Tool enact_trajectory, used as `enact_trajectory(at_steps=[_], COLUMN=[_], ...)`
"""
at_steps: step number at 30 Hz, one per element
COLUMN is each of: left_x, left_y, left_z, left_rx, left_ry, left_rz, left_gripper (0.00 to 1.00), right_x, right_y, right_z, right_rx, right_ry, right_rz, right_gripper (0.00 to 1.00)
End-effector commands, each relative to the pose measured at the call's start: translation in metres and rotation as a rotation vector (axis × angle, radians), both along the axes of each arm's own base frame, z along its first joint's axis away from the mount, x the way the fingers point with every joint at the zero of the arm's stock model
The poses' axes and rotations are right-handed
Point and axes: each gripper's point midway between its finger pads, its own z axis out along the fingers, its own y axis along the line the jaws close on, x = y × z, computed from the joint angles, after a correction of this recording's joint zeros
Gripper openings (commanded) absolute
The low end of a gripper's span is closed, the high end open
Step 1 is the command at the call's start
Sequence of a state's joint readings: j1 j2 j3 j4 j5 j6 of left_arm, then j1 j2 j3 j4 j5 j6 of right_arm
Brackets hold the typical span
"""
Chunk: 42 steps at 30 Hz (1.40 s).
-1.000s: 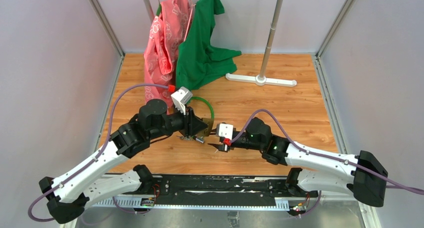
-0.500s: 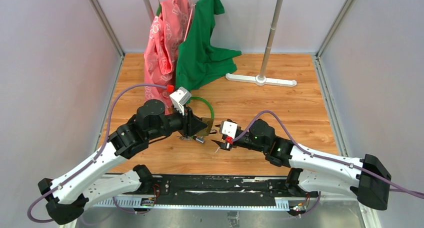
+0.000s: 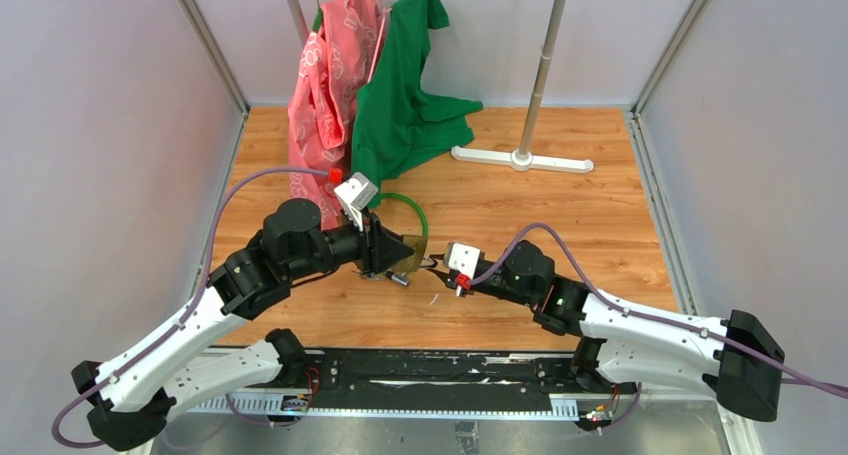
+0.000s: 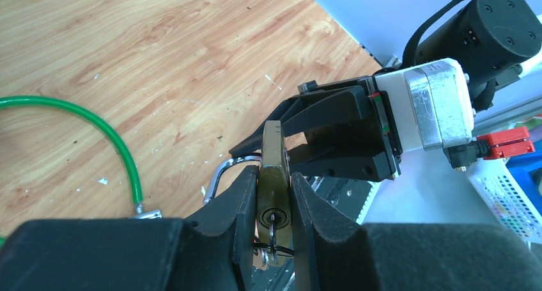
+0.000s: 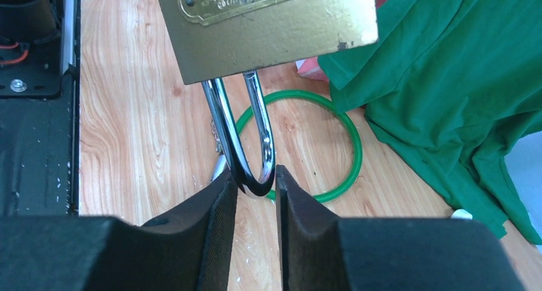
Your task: Unlock with the key
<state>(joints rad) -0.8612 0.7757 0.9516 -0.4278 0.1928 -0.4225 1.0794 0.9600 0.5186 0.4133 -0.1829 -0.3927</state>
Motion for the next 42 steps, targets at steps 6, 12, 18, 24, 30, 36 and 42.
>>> enact_trajectory(at_steps=[6,12,18,24,30,36,42], left_x=[-0.004,-0.004,-0.003,-0.003,0.005,0.012,0.018], left_y=[-0.007,-0.008,-0.009,-0.013,-0.019,-0.032,-0.044], left_z=[0.059,0.058,0.052,0.047,0.039,0.035,0.031], left_rx=[-0.15,-0.153,-0.137,-0.134,-0.136,-0.147,-0.161], left_ry=[-0.11,-0.117,-0.154,-0.199,-0.201,-0.19,-0.175], left_rz=[-0.044,-0.054,-0.068,-0.097,-0.083,-0.095,-0.109], left_gripper=[0.0,0.0,0.0,0.0,0.0,0.0,0.0], right_x=[-0.006,-0.011,-0.018,-0.027,-0.04,-0.048,-0.043], right_y=[-0.003,-0.006,-0.008,-0.014,-0.022,-0.026,-0.038], right_z=[0.016,0.018,0.017,0.012,0.004,0.003,-0.006], right_rx=[0.061,0.072,0.088,0.096,0.07,0.066,0.041], right_ry=[-0.032,-0.011,0.092,0.23,0.412,0.561,0.625], right_rz=[0.027,0.037,0.035,0.026,0.046,0.057,-0.022], right_gripper=[0.12,0.0,0.0,0.0,0.0,0.0,0.0])
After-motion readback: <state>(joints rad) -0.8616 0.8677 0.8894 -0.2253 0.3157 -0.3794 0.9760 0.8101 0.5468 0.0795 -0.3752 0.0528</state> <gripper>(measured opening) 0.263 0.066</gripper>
